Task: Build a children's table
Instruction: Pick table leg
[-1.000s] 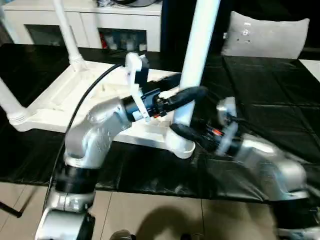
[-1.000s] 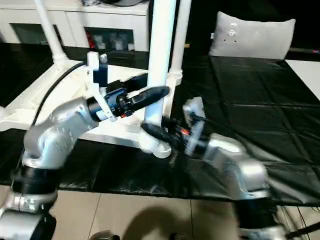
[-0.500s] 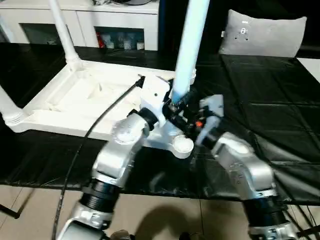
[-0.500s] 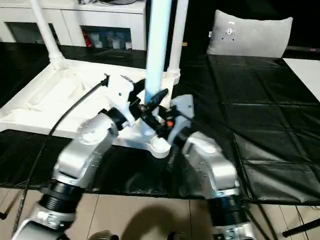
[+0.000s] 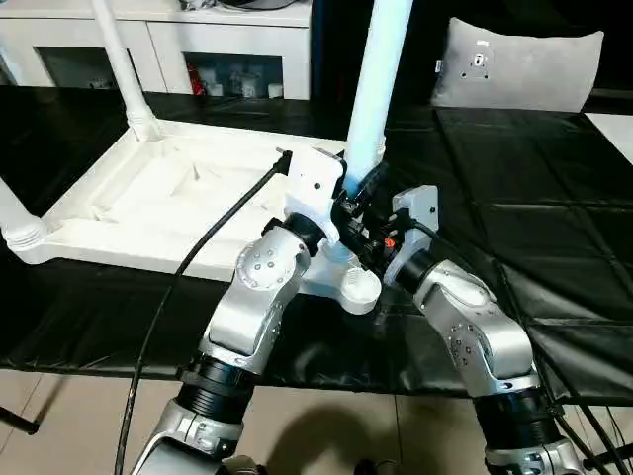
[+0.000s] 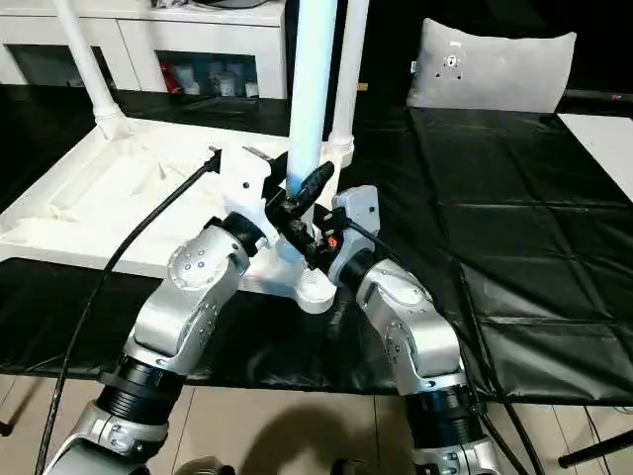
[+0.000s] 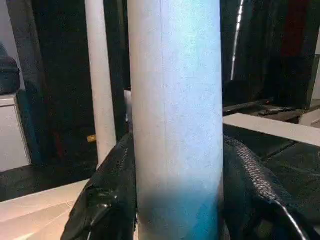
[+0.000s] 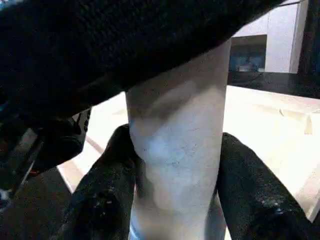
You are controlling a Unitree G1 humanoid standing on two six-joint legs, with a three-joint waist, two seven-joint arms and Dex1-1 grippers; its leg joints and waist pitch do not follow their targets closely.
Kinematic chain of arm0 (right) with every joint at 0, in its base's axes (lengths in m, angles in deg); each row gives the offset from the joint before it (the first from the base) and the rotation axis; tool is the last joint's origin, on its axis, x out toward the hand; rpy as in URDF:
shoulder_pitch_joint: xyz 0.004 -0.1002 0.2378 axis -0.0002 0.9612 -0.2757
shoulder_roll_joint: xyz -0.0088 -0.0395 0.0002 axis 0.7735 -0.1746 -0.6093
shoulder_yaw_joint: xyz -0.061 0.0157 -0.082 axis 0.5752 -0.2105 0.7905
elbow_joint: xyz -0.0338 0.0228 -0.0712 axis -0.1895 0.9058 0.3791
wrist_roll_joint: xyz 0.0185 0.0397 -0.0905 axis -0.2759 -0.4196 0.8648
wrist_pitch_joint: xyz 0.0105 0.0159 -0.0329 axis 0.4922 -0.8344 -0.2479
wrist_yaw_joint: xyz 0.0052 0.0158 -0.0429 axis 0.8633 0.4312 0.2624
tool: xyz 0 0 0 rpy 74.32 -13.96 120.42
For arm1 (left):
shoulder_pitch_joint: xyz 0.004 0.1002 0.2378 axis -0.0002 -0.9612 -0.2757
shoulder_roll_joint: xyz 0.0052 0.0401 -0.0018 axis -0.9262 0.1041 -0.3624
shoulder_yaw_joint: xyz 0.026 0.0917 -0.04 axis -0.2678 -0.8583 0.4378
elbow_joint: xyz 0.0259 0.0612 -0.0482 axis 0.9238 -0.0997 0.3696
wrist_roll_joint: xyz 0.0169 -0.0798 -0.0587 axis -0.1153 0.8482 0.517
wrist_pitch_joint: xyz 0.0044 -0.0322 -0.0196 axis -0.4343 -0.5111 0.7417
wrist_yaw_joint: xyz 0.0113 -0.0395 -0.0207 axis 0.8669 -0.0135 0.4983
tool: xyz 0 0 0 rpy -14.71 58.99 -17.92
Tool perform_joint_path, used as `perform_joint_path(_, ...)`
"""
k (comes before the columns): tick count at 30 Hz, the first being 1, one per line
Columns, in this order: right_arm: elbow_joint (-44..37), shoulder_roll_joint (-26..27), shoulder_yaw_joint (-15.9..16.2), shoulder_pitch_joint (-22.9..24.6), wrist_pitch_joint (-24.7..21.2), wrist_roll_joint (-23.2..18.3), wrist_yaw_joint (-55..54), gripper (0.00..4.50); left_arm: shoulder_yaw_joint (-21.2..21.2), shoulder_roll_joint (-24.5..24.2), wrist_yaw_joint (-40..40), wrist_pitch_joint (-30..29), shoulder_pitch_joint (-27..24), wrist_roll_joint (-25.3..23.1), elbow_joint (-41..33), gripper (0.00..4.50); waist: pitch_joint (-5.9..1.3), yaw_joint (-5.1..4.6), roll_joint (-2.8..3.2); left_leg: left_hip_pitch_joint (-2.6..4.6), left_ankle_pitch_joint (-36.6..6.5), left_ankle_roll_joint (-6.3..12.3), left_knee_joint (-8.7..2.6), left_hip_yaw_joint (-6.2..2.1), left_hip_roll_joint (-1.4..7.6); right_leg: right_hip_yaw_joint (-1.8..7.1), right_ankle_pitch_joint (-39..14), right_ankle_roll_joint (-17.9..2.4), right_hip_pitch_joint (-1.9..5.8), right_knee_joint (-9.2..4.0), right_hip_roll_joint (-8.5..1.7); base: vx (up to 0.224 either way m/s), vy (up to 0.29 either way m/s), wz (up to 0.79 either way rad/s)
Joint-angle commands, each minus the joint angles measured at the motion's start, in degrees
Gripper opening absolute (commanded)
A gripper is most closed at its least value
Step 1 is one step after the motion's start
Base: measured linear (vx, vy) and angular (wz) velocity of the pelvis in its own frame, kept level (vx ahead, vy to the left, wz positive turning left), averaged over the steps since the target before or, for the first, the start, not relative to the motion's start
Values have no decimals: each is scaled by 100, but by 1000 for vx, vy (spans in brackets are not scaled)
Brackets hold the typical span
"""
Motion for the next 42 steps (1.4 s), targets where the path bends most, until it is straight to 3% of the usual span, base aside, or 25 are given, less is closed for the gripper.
perform_joint_path(1, 58, 27, -42, -71, -43, 11, -97, 193, 194, 1, 212, 23, 32, -111, 104, 191, -438, -20, -96, -15, -859, 238, -399, 20, 131, 227, -2267, -420, 343, -435, -390, 0, 0, 0)
perform_joint_path(2, 62, 34, -78, -81, -86, -84, -42, 193, 221, -1, 219, 12, 39, -88, 110, 191, -440, -20, -94, -15, -857, 248, -397, 20, 131, 228, -2262, -421, 346, -437, -393, 0, 0, 0)
perform_joint_path(3, 44, 22, -99, -83, -87, -121, -12, 249, 250, -18, 210, -9, 52, -63, 114, 191, -439, -22, -104, -14, -864, 254, -398, 21, 133, 228, -2263, -422, 346, -438, -393, 0, 0, 0)
perform_joint_path(4, 29, -9, -127, -91, -105, -155, 19, 263, 290, -56, 171, -53, 78, -19, 117, 191, -445, -17, -104, -12, -837, 255, -397, 18, 138, 230, -2215, -433, 344, -426, -394, 0, 0, 0)
perform_joint_path(6, -21, -95, -180, -100, -157, -262, 169, 265, 391, -144, 81, -147, 144, 83, 124, 191, -435, -27, -118, -23, -829, 276, -395, 25, 128, 229, -2182, -440, 348, -427, -388, 0, 0, 0)
perform_joint_path(12, -397, -644, -508, -58, -825, -1159, 1195, 312, 717, -539, -742, -900, 385, 866, -18, 190, -441, 10, -102, -8, -682, 363, -378, 27, 124, 226, -2087, -507, 354, -398, -382, 0, 0, 0)
perform_joint_path(13, -467, -943, -566, -34, -1144, -1406, 1526, 319, 824, -653, -1027, -1176, 444, 1182, -65, 190, -448, 26, -105, 4, -605, 408, -369, 29, 120, 227, -1925, -618, 371, -368, -379, 0, 0, 0)
perform_joint_path(15, -472, -1047, -591, -32, -1261, -1480, 1622, 349, 858, -696, -1131, -1273, 464, 1292, -80, 190, -442, 33, -108, 2, -572, 437, -368, 32, 139, 233, -1844, -678, 343, -373, -378, 0, 0, 0)
perform_joint_path(16, -470, -1179, -743, -53, -1501, -1713, 1733, 354, 901, -782, -1361, -1473, 491, 1511, -132, 190, -452, 46, -113, -5, -543, 439, -362, 36, 120, 230, -1811, -747, 376, -356, -394, 0, 0, 0)
perform_joint_path(18, -470, -1262, -929, -95, -1767, -2011, 1794, 369, 958, -847, -1542, -1725, 520, 1741, -184, 190, -448, 53, -111, -9, -526, 444, -360, 37, 129, 230, -1821, -788, 368, -361, -395, 0, 0, 0)
perform_joint_path(19, -510, -1388, -1087, -128, -2026, -2325, 1933, 383, 1008, -926, -1818, -2084, 549, 2078, -303, 190, -442, 51, -112, 0, -571, 420, -357, 45, 114, 222, -1960, -803, 380, -368, -397, 0, 0, 0)
perform_joint_path(24, -563, -1590, -1363, -161, -2455, -2848, 2145, 412, 1195, -976, -2183, -2832, 626, 2845, -523, 190, -434, 63, -118, -12, -561, 388, -349, 52, 97, 204, -2145, -771, 383, -394, -386, 0, 0, 0)
perform_joint_path(26, -657, -1708, -1435, -127, -2552, -3071, 2369, 436, 1257, -1022, -2393, -3205, 650, 3254, -621, 190, -434, 70, -92, -11, -600, 363, -348, 46, 97, 194, -2321, -692, 384, -418, -387, 0, 0, 0)
perform_joint_path(31, -883, -1919, -1355, -23, -2739, -3274, 2754, 449, 1313, -1106, -2794, -3779, 697, 3912, -825, 190, -438, 80, -85, -5, -571, 365, -355, 40, 107, 185, -2293, -648, 375, -425, -359, 0, 0, 0)
perform_joint_path(34, -912, -1953, -1336, -22, -2802, -3302, 2764, 450, 1304, -1131, -2867, -3872, 717, 3975, -864, 190, -433, 81, -86, 1, -624, 328, -354, 44, 97, 178, -2449, -616, 370, -446, -365, 0, 0, 0)
perform_joint_path(38, -1029, -2180, -996, -32, -2806, -3059, 2895, 450, 1234, -1216, -3023, -4046, 827, 4094, -919, 190, -423, 88, -88, -3, -662, 279, -360, 39, 86, 173, -2641, -455, 378, -474, -361, 0, 0, 0)
perform_joint_path(40, -1029, -2231, -842, -56, -2753, -2874, 2893, 450, 1048, -1337, -3235, -3986, 830, 4004, -1037, 190, -427, 79, -117, -11, -628, 260, -365, 31, 92, 179, -2649, -397, 374, -470, -362, 0, 0, 0)
perform_joint_path(42, -1003, -2230, -796, -83, -2751, -2826, 2895, 450, 846, -1441, -3431, -3830, 792, 3818, -1115, 190, -427, 82, -100, -1, -626, 262, -370, 28, 101, 186, -2645, -411, 363, -463, -370, 0, 0, 0)
